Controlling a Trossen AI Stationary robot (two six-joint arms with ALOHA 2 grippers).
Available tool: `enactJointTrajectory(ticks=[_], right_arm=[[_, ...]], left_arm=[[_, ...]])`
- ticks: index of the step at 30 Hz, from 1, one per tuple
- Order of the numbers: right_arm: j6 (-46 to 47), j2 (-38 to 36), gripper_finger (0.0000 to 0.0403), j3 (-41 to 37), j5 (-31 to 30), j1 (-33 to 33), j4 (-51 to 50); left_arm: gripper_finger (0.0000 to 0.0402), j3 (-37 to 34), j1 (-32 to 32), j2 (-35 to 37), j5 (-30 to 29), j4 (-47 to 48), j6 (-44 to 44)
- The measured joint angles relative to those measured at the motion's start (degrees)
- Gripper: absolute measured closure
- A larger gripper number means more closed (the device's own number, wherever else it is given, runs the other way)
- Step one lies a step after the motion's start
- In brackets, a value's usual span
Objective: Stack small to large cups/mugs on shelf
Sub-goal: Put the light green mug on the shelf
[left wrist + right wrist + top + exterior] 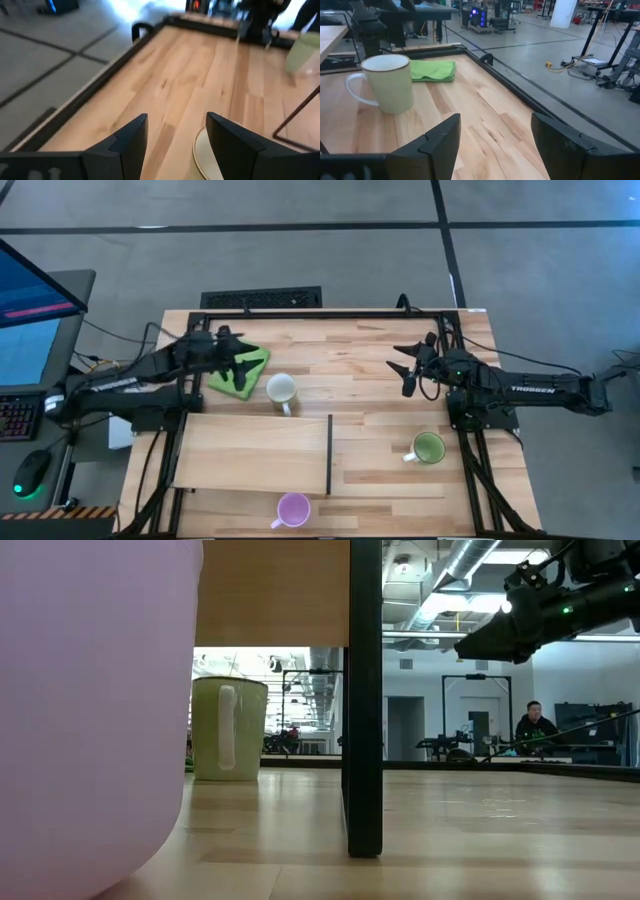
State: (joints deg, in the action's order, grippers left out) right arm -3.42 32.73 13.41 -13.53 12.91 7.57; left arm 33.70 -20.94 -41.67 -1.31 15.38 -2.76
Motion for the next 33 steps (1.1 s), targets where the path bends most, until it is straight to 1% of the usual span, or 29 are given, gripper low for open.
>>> enactJointTrajectory(ticks=[3,11,14,18,20,23,28,33], right_arm=[[-0.83,0.00,0.0137,0.00,0.01,0.00,-0.02],[-1.65,-0.02,0.0137,0.00,0.01,0.00,-0.95],[-1.55,0.00,0.0137,0.02,0.01,0.00,-2.51],[-0.65,0.40,0.0137,0.02,0.01,0.00,-3.40],[-0.64,0.86,0.0137,0.02,0.01,0.00,-3.24],[-0.64,1.43,0.0137,0.02,0.01,-0.01,-3.24],[0.40,2.28,0.0137,0.02,0.01,0.00,-2.34],[0.41,2.27,0.0137,0.02,0.01,0.00,-2.45]], left_arm=[[0.0209,5.43,1.32,-5.75,0.01,4.50,-0.15],[0.0209,20.70,6.45,-18.87,-0.09,19.81,-5.46],[0.0209,26.16,7.65,-23.35,-1.06,26.45,-8.53],[0.0209,32.88,8.67,-28.95,-4.18,35.22,-11.34],[0.0209,35.24,9.14,-31.48,-5.34,38.45,-11.36],[0.0209,37.41,9.84,-34.84,-5.41,40.34,-11.37],[0.0209,38.79,10.36,-39.53,-5.39,42.10,-11.31],[0.0209,39.55,10.33,-42.55,-5.40,44.49,-8.31]])
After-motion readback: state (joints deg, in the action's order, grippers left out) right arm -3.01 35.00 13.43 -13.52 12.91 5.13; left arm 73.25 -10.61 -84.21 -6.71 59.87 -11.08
